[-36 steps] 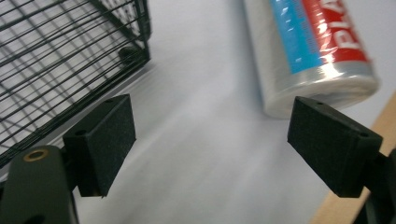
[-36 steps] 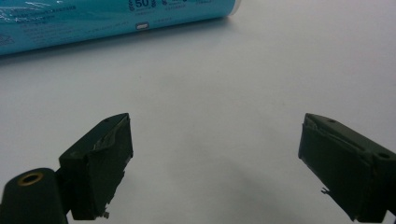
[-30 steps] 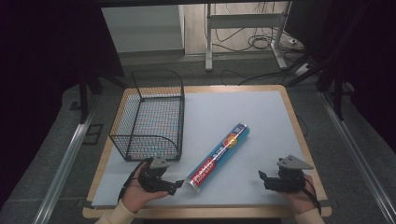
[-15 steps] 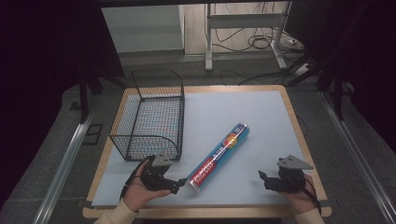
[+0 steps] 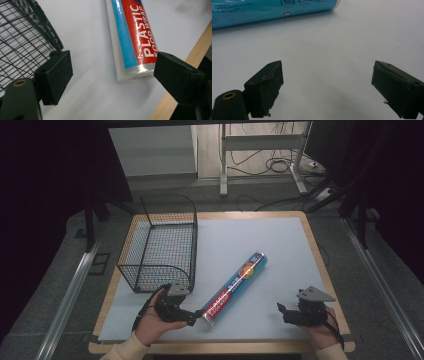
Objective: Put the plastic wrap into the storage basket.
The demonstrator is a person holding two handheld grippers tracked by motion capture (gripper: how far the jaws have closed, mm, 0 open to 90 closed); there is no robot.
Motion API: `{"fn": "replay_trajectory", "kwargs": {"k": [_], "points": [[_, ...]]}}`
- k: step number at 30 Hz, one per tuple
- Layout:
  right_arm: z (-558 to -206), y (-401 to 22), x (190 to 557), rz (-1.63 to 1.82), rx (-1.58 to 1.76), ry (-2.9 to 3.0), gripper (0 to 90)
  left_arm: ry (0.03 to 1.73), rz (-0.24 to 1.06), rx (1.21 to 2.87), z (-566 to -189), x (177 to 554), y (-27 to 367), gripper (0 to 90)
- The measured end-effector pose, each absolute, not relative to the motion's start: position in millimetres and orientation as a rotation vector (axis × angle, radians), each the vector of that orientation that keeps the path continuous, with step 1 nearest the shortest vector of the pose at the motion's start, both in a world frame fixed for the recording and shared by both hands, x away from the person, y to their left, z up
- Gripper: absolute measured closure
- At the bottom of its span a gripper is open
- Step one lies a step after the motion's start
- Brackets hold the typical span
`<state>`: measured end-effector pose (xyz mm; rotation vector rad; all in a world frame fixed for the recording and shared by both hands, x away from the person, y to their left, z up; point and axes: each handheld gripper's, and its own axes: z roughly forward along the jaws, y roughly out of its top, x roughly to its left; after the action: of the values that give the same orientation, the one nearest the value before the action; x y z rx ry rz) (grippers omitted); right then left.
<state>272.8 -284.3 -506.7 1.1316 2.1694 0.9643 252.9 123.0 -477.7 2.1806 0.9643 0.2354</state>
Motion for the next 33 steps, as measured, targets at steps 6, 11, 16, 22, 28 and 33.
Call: {"fn": "replay_trajectory", "kwargs": {"k": [6, 11, 16, 22, 28, 33], "points": [[-506.8, -284.3, 272.9, 0.963, 1.132, 2.171, 10.7, 0.954, 0.236, 2.186, -474.9, 255.0, 118.8, 15.5], [-506.6, -284.4, 272.7, 0.961, 1.130, 2.170, 10.7, 0.946, 0.237, 2.191, -472.5, 257.2, 114.4, 15.5], [-506.5, -284.2, 272.4, 0.962, 1.129, 2.171, 10.7, 0.933, 0.239, 2.196, -469.1, 258.3, 110.5, 15.5], [-506.0, -283.6, 271.6, 0.961, 1.125, 2.169, 10.7, 0.911, 0.245, 2.200, -460.8, 262.3, 104.4, 15.4], [-506.3, -282.9, 271.5, 0.960, 1.123, 2.173, 10.7, 0.895, 0.251, 2.197, -456.4, 265.6, 98.3, 15.5], [-506.4, -283.4, 271.8, 0.960, 1.124, 2.172, 10.7, 0.887, 0.247, 2.208, -454.4, 269.8, 94.7, 15.4]]}}
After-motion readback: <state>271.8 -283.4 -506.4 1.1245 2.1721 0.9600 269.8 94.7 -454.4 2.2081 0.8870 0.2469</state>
